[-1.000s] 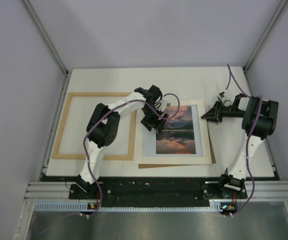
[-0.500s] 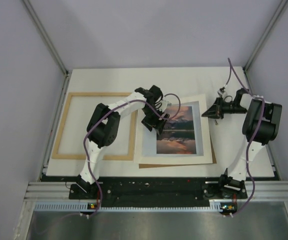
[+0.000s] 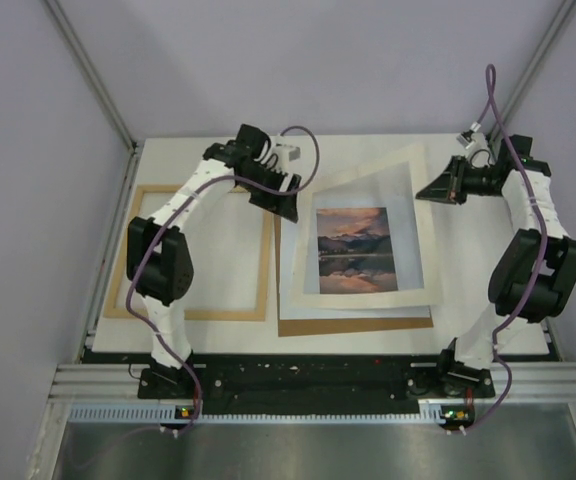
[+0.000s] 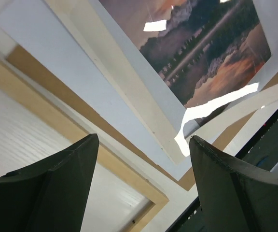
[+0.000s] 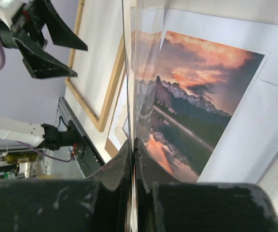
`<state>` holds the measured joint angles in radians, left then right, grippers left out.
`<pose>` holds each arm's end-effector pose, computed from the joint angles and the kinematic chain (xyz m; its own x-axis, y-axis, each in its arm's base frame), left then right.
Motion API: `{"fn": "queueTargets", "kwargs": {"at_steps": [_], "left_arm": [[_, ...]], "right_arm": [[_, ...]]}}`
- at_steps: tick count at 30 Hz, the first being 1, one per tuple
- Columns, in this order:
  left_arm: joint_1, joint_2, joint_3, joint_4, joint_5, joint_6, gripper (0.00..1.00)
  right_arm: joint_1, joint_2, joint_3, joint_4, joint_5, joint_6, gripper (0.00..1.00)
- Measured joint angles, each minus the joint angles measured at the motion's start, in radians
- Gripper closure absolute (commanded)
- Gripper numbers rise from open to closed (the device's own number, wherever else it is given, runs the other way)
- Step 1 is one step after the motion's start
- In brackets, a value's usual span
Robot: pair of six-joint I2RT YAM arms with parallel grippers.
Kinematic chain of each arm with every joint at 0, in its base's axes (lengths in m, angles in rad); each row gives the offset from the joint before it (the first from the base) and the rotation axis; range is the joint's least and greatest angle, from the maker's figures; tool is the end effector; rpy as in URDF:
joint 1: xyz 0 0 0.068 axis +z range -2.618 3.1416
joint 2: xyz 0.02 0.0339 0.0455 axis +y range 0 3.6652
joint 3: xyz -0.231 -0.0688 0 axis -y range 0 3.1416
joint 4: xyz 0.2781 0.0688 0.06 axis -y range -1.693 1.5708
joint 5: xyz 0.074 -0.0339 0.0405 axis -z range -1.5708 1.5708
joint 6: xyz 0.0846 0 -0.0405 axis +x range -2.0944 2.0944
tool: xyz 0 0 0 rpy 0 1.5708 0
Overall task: Take the photo out of the frame
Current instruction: Pick up the photo frame item from the photo frame.
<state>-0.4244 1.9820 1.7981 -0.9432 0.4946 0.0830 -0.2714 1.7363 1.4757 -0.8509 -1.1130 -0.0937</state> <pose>0.4031 -0.2262 0.1993 -0.7748 0.4302 -0.4633 0.6145 0.6849 -0.3917 0.3976 -0.0319 0.2278 -0.8350 0.1894 -0.5166 -0.3443 0.5525 0.7591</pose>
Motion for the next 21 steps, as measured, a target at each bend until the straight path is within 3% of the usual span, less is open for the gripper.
{"fn": "queueTargets", "kwargs": {"at_steps": [9, 17, 21], "left_arm": [[0.108, -0.024, -0.048, 0.159, 0.127, 0.027, 0.16], [0.113, 0.172, -0.013, 0.264, 0.249, 0.033, 0.13], [0.131, 0.194, -0.013, 0.332, 0.296, 0.003, 0.12]], "right_arm": [[0.002, -0.029, 0.12, -0.114, -0.055, -0.02, 1.0], [0.023, -0.139, 0.165, -0.237, -0.099, -0.125, 1.0], [0.027, -0.175, 0.163, -0.264, -0.113, -0.153, 1.0]]}}
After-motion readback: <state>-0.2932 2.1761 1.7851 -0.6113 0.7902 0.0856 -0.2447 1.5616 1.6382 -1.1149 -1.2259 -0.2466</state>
